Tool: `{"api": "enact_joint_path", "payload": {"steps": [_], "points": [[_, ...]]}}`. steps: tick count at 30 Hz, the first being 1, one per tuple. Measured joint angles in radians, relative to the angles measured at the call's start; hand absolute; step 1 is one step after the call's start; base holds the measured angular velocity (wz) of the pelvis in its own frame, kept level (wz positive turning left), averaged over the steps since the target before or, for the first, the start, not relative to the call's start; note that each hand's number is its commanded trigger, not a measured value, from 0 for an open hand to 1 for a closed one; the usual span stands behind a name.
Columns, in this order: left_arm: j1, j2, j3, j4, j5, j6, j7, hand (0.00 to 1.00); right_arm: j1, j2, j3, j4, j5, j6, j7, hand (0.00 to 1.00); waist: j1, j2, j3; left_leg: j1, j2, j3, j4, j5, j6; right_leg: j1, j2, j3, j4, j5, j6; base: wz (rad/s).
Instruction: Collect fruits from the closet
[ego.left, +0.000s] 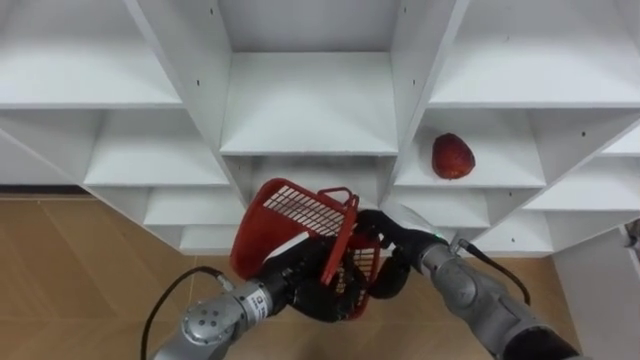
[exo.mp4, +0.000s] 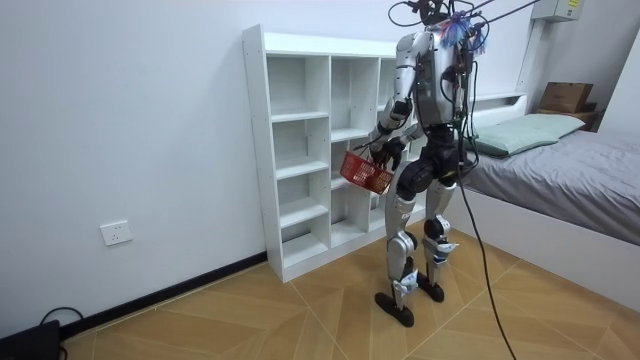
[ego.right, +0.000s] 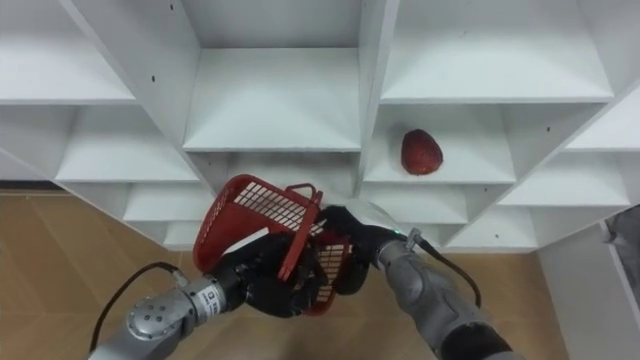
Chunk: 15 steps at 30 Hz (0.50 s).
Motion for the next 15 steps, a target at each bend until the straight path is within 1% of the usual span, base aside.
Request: {"api": "enact_joint_path", "payload": {"steps": [3, 6, 8, 10, 12, 13, 14, 15], "points": [[0.0, -0.005, 0.015, -0.001, 0.0, 0.0, 0.0, 1.0, 0.003, -0.001, -0.012, -0.007, 0.003, -0.006, -0.001, 0.0, -0.001, -0.001, -0.0004, -0.001, 0.0, 0.0, 0.0, 0.0, 0.0, 0.0, 0.001, 0.0, -0.001, 0.0, 0.0, 0.0], [0.001, -0.01, 0.045, -0.002, 0.0, 0.0, 0.003, 1.0, 0.009, -0.003, -0.031, -0.031, 0.013, -0.009, -0.002, 0.0, 0.001, -0.003, -0.0018, 0.0, 0.0, 0.0, 0.0, 0.0, 0.0, 0.0, 0.0, -0.001, -0.001, 0.0, 0.0, 0.0], [0.004, -0.01, 0.071, -0.004, 0.002, 0.0, 0.016, 1.0, 0.024, -0.007, -0.039, -0.045, 0.043, -0.028, -0.011, 0.0, 0.0, -0.01, -0.0063, 0.003, 0.0, 0.0, 0.0, 0.0, 0.0, 0.003, 0.0, -0.008, 0.0, 0.0, 0.0, 0.0], [0.004, -0.006, 0.086, -0.004, 0.002, 0.0, 0.034, 1.0, 0.038, -0.012, -0.042, -0.049, 0.055, -0.04, -0.021, 0.0, -0.002, -0.012, -0.0079, 0.013, 0.0, 0.0, 0.0, 0.0, 0.0, 0.014, 0.0, -0.008, -0.003, 0.0, 0.0, 0.0], [0.012, -0.002, 0.096, -0.004, 0.002, 0.0, 0.045, 1.0, 0.062, -0.013, -0.045, -0.059, 0.084, -0.043, -0.024, 0.0, -0.005, -0.015, -0.01, 0.029, -0.001, 0.0, 0.0, 0.0, 0.0, 0.032, -0.001, -0.011, -0.007, 0.0, 0.0, 0.0], [0.017, 0.002, 0.099, -0.004, 0.001, 0.0, 0.05, 1.0, 0.091, -0.015, -0.053, -0.081, 0.111, -0.047, -0.023, 0.0, -0.007, -0.018, -0.0118, 0.041, -0.001, 0.001, -0.002, 0.0, 0.0, 0.048, -0.001, -0.013, -0.014, -0.001, 0.001, 0.06], [0.027, 0.002, 0.106, -0.01, 0.001, 0.0, 0.054, 1.0, 0.127, -0.016, -0.063, -0.109, 0.14, -0.049, -0.023, 0.0, -0.009, -0.02, -0.0165, 0.053, -0.001, 0.001, -0.008, 0.0, 0.0, 0.063, 0.0, -0.018, -0.024, -0.001, 0.001, 0.08], [0.033, 0.002, 0.109, -0.012, 0.001, 0.0, 0.056, 1.0, 0.148, -0.016, -0.069, -0.123, 0.16, -0.049, -0.023, 0.0, -0.01, -0.022, -0.0193, 0.061, -0.001, 0.001, -0.015, 0.0, 0.0, 0.069, 0.0, -0.018, -0.026, -0.001, 0.002, 0.05]]}}
